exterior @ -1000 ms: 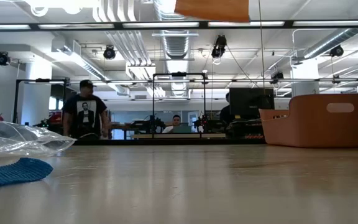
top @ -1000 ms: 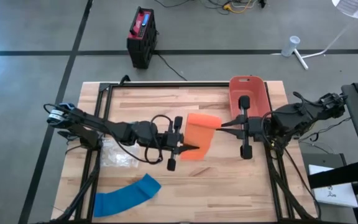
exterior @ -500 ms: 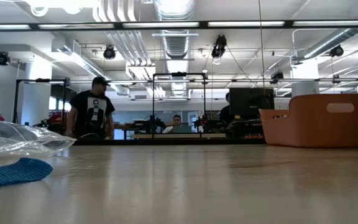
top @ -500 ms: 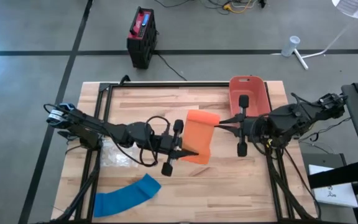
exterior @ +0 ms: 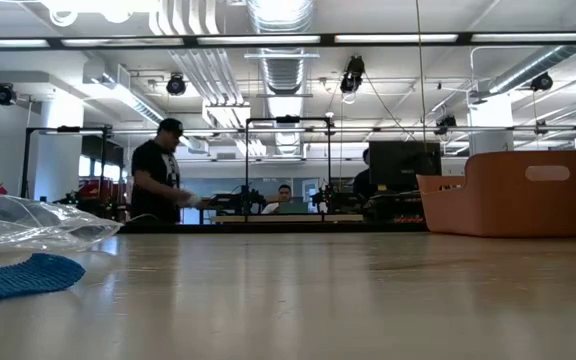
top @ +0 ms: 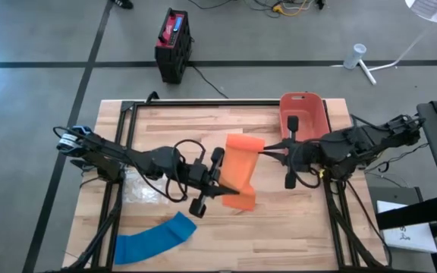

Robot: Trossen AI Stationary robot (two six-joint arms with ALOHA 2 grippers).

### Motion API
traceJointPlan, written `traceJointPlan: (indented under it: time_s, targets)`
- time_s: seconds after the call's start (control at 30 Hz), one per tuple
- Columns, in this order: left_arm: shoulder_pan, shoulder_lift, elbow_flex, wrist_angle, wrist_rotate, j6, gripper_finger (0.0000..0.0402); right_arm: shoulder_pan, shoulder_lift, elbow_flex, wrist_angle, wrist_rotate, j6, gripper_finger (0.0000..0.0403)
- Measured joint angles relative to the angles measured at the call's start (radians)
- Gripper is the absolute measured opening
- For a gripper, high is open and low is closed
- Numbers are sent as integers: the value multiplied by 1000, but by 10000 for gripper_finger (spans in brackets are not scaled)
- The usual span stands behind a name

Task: Roll bandage
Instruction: Roll the orange bandage

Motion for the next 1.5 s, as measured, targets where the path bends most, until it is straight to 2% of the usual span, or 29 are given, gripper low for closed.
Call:
traceJointPlan:
  time_s: [0.23, 0.43, 0.73, 0.97, 1.13, 1.27, 1.5]
  targets:
    - [1, -3, 0, 34, 1, -22, 3, -12, -1, -20, 1, -1, 25, 4]
    - [6, -3, 0, 79, -5, -55, 37, -12, 15, -43, 0, 1, 40, 4]
    - [37, -3, 0, 181, -10, -173, 150, -14, 40, -45, -20, 1, 54, 4]
    - [74, -3, 0, 218, -100, -221, 254, -14, 66, -49, -37, 2, 62, 4]
    - [92, -16, 0, 270, -132, -217, 308, -14, 67, -49, -69, 2, 86, 4]
    - [104, -18, 12, 278, -169, -221, 329, -13, 67, -49, -71, -16, 87, 4]
    - [141, -18, 34, 259, -235, -254, 326, -14, 66, -50, -80, -171, 138, 4]
